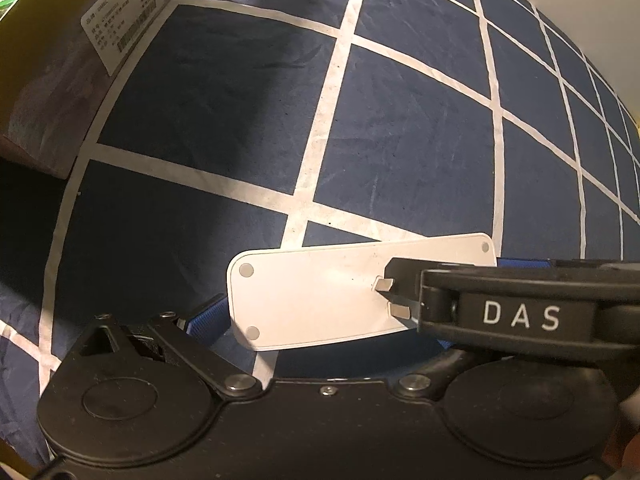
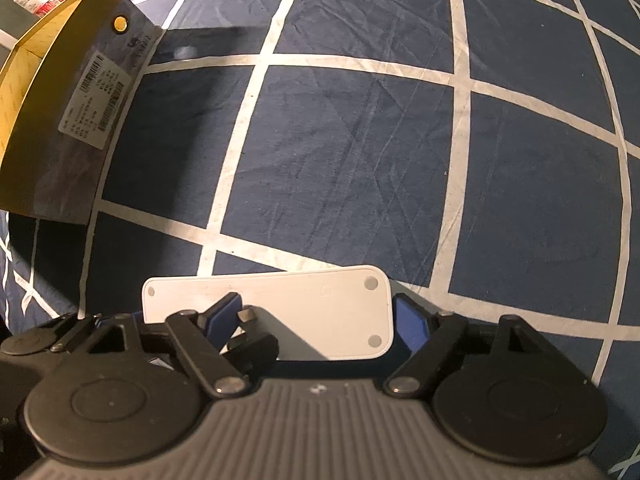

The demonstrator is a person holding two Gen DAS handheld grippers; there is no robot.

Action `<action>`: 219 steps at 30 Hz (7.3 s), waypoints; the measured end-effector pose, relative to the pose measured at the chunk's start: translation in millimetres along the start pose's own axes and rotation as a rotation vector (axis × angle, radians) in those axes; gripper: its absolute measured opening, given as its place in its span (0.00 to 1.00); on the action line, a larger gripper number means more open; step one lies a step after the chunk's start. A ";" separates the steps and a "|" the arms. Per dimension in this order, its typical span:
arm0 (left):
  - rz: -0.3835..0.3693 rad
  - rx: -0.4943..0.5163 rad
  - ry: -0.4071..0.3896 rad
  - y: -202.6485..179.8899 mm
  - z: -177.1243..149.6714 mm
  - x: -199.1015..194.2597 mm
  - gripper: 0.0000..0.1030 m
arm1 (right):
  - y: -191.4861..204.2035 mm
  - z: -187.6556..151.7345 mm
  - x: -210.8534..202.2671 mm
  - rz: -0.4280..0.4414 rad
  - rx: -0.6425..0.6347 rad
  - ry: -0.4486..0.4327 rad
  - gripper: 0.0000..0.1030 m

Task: Organize objects
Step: 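Close the right gripper on the white plug-in device and lift it, then carry the white plug-in device in the right gripper over the box, then lower the plug-in device into the box and open the right gripper, then move the right tool toward the small white-and-yellow box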

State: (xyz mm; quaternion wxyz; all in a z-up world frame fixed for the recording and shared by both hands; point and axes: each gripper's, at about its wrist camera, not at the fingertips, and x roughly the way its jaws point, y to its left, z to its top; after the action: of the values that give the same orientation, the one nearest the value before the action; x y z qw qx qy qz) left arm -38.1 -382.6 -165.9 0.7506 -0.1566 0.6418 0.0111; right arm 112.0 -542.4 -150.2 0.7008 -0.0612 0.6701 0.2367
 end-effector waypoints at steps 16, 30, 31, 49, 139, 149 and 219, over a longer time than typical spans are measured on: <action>0.050 0.030 -0.021 -10.4 2.2 -19.7 0.93 | 1.3 -2.0 -17.4 0.030 0.008 -0.034 0.78; 0.088 0.056 -0.099 -9.3 -2.5 -71.7 0.93 | 26.7 -8.3 -65.0 0.073 -0.010 -0.117 0.78; 0.088 0.058 -0.103 -8.6 -2.1 -73.9 0.93 | 28.6 -8.1 -66.3 0.073 -0.007 -0.121 0.78; 0.051 0.190 -0.156 41.9 42.9 -116.5 0.93 | 98.0 15.3 -85.9 0.041 0.086 -0.235 0.78; 0.034 0.324 0.018 298.0 216.8 -97.9 0.92 | 332.8 169.4 39.1 -0.021 0.262 -0.162 0.80; 0.031 0.312 -0.037 291.0 194.5 -121.8 0.93 | 327.4 153.0 7.3 -0.007 0.257 -0.227 0.80; 0.084 0.292 0.043 73.8 -43.1 -53.3 0.96 | 67.6 -93.6 -38.5 -0.007 0.292 -0.185 0.84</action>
State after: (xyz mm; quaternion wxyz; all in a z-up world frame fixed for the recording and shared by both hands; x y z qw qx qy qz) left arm -105.0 -313.4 -136.1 0.7504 -0.0188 0.6585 -0.0545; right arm -0.8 -530.2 -106.1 0.7619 0.0610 0.6296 0.1391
